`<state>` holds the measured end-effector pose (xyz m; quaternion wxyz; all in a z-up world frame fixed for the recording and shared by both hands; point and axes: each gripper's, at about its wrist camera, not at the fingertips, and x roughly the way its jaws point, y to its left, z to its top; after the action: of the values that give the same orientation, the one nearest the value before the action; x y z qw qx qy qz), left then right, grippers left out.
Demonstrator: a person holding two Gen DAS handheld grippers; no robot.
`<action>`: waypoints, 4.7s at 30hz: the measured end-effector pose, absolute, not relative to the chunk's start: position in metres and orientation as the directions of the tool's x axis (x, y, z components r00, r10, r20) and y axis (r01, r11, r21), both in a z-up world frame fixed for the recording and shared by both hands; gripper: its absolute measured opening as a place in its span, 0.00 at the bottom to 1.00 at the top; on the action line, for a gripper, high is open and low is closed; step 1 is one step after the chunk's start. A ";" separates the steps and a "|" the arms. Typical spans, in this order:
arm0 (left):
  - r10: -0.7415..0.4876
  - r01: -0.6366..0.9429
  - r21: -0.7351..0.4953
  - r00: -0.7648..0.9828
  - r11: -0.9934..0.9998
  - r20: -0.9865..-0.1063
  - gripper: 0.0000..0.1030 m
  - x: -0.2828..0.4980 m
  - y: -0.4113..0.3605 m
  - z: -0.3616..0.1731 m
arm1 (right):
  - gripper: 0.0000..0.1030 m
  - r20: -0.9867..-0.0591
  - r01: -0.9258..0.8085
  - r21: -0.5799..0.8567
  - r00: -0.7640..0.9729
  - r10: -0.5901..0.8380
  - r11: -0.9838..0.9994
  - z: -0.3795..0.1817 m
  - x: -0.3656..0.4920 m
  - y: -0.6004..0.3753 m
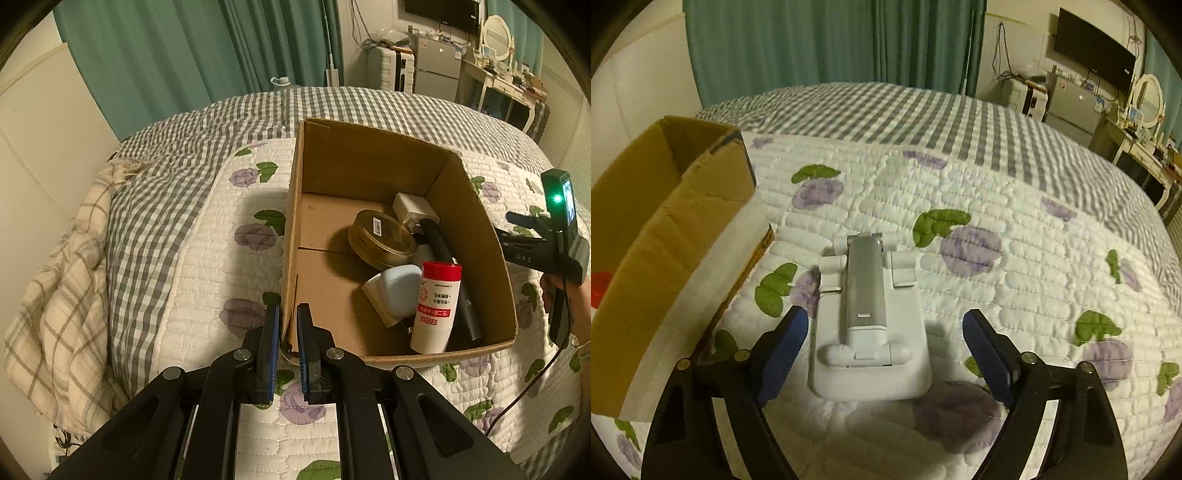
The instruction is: Organize rigid objects
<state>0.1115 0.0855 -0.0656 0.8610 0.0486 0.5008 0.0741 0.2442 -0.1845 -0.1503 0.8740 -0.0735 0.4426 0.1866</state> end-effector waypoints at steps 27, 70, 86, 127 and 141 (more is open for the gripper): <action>0.190 -0.079 0.174 0.486 0.982 -0.853 0.08 0.111 0.085 -0.066 | 0.64 -0.788 -0.355 0.001 0.576 0.219 0.935 -0.153 0.234 -0.172; 0.140 -0.049 0.134 0.516 0.990 -0.845 0.08 0.109 0.090 -0.066 | 0.64 -0.685 -0.599 0.045 0.564 0.462 0.799 -0.025 0.174 -0.012; 0.129 -0.046 0.123 0.522 0.991 -0.843 0.08 0.109 0.092 -0.066 | 0.63 -0.751 -0.583 0.057 0.509 0.420 0.810 -0.060 0.189 0.002; -0.054 0.077 0.013 0.803 0.997 -0.594 0.10 0.024 0.056 0.074 | 0.84 -0.522 -0.262 -0.045 0.829 0.201 0.964 0.087 0.046 -0.146; -0.109 0.111 -0.019 0.906 0.994 -0.410 0.72 -0.056 0.043 0.074 | 1.00 -0.373 -0.189 0.018 0.910 0.182 0.982 0.088 -0.057 -0.175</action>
<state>-0.0556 0.0433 0.0740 0.9761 0.0023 0.2096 -0.0565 -0.0570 -0.1753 0.0878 0.9771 -0.0092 0.1901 0.0951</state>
